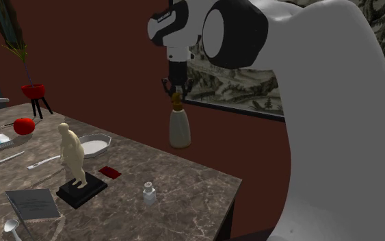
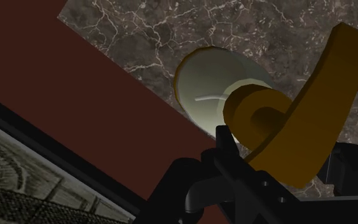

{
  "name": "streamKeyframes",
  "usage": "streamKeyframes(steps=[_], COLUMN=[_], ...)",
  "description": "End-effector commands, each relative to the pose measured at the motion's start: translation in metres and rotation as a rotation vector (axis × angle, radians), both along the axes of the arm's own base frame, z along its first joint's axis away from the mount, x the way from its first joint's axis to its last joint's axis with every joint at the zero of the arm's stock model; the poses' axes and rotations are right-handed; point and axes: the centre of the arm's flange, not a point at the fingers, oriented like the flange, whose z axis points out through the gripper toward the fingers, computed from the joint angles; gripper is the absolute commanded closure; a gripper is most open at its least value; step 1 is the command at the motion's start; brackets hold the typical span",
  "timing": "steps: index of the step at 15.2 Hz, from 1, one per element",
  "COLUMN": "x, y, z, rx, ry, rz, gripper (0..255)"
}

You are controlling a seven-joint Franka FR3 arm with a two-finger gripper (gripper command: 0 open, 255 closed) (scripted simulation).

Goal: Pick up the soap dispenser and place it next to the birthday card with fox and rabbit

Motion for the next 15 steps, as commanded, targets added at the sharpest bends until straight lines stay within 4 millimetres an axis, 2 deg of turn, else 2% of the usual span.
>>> streamKeyframes(steps=[1,9,15], x=[0.000,0.000,-0.048], y=[0.000,0.000,0.063], z=[0.011,0.051,0.052], rx=[0.000,0.000,0.000], ry=[0.000,0.000,0.000], rz=[0.000,0.000,0.000], gripper=[255,255,255])
